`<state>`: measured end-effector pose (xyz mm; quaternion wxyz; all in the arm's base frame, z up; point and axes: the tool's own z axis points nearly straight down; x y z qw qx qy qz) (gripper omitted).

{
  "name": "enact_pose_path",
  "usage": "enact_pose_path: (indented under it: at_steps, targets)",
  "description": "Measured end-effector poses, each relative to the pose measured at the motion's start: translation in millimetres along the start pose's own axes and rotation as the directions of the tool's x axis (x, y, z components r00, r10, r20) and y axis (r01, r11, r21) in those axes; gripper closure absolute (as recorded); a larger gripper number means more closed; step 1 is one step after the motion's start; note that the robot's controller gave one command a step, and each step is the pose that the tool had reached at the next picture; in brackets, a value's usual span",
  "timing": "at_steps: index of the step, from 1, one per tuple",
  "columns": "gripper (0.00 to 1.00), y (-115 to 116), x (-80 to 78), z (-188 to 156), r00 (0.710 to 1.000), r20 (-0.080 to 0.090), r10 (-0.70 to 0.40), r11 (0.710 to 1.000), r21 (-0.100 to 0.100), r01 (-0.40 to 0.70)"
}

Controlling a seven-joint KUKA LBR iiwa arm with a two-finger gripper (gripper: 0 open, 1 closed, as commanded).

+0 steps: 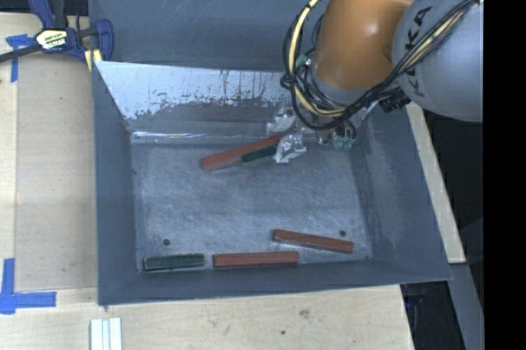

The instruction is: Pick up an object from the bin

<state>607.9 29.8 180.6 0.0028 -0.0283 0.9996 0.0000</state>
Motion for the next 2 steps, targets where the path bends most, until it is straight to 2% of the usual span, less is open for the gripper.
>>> enact_pose_path:
  at_steps: [1,2]
  targets:
    - [1.0,-2,-0.9,20,0.993,-0.004,0.117,0.993,0.0,-0.117]
    - [1.0,-54,10.1,-123,0.977,-0.002,0.212,0.977,0.001,-0.212]
